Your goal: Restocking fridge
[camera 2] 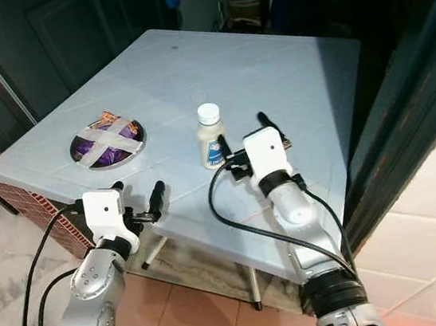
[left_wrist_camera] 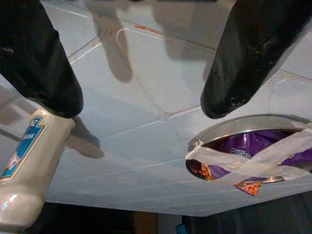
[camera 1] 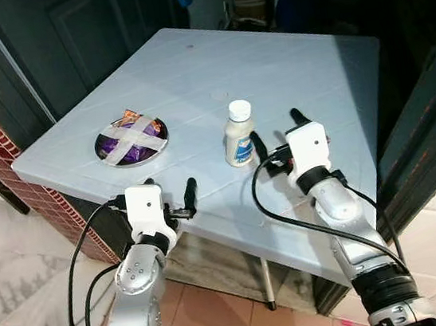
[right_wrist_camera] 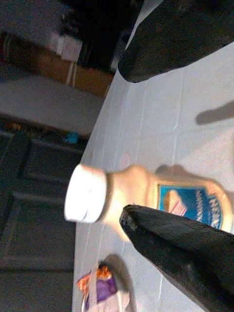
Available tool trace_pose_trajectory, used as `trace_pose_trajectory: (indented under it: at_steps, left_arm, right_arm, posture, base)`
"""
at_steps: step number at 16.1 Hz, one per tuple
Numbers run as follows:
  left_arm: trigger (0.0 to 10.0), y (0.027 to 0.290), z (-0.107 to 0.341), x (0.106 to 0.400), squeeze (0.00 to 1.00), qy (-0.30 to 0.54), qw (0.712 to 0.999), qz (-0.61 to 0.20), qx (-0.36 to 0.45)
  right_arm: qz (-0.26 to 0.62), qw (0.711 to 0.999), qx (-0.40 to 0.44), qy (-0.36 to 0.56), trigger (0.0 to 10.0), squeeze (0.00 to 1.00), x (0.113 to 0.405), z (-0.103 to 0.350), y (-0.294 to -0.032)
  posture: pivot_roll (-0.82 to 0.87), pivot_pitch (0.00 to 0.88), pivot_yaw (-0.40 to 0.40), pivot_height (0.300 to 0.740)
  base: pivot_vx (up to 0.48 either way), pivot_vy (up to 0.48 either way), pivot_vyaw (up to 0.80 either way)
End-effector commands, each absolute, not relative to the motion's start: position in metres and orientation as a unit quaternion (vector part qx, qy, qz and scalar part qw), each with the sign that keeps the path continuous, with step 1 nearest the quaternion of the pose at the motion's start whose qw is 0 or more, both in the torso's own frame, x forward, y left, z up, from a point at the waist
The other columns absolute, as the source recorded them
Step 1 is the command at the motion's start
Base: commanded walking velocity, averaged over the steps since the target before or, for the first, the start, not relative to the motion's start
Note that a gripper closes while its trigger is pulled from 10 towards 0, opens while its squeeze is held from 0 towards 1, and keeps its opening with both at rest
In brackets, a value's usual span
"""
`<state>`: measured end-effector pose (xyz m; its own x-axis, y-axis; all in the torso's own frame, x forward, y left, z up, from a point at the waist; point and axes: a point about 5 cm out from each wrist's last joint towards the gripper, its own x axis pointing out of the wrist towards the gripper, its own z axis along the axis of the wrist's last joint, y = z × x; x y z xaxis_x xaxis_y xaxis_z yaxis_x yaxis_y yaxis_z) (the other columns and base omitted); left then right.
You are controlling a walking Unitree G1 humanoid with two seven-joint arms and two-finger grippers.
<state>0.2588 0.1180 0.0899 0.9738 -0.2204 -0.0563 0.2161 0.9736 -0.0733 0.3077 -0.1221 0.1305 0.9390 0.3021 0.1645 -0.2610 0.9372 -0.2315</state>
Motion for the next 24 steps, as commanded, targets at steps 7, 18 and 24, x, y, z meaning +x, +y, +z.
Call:
trace_pose_trajectory:
  at_steps: [7, 18, 24]
  left_arm:
    - [10.0, 0.118, 0.092, 0.259, 0.0, 0.031, 0.993, -0.112, -0.026]
    - [10.0, 0.116, 0.091, 0.257, 0.0, 0.035, 0.993, -0.111, -0.026]
    - [10.0, 0.116, 0.09, 0.255, 0.0, 0.038, 0.993, -0.108, -0.027]
  right_arm:
    - [0.182, 0.974, -0.09, -0.105, 10.0, 0.0, 0.316, 0.139, -0.11]
    - [0.217, 0.967, -0.082, -0.104, 10.0, 0.0, 0.337, 0.145, -0.085]
    - [0.22, 0.968, -0.058, -0.102, 0.0, 0.0, 0.344, 0.146, -0.075]
  posture:
    - [0.06, 0.0, 0.034, 0.74]
    - [0.07, 0.002, 0.03, 0.74]
    - [0.08, 0.009, 0.026, 0.74]
  base:
    - [0.0, 0.0, 0.0]
    - [0.0, 0.0, 0.0]
    - [0.0, 0.0, 0.0]
